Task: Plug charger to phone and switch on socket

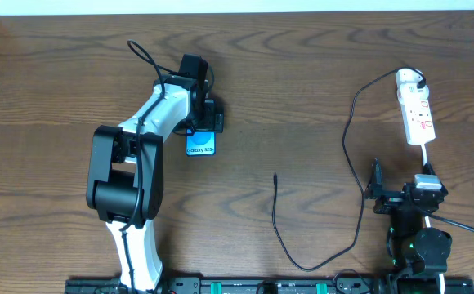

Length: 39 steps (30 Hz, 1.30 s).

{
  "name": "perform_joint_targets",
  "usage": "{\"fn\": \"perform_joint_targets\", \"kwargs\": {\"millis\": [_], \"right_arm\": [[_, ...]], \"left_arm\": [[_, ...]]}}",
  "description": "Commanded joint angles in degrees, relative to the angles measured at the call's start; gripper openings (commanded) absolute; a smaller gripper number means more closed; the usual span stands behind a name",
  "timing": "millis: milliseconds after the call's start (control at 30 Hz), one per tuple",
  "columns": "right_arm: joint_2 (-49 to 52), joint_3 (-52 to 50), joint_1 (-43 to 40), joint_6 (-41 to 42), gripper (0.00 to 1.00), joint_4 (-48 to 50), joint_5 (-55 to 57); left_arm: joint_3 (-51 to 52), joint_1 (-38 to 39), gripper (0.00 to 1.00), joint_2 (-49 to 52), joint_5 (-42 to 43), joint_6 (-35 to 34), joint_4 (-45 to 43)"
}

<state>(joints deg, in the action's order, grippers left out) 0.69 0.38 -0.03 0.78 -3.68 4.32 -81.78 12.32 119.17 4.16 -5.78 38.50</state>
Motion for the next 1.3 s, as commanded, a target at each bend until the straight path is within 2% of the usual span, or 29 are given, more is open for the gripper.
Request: {"fn": "perform_joint_targets", "kwargs": {"millis": [0, 1267], "right_arm": [[-0.39, -0.07, 0.50, -0.63, 0.99, -0.20, 0.04], [-0.42, -0.07, 0.50, -0.66, 0.99, -0.22, 0.04]], "left_arm": [[1.36, 0.02, 0.98, 1.07, 1.22, 0.85, -0.26], [4.90, 0.02, 0.98, 1.07, 1.42, 0.79, -1.70]]}}
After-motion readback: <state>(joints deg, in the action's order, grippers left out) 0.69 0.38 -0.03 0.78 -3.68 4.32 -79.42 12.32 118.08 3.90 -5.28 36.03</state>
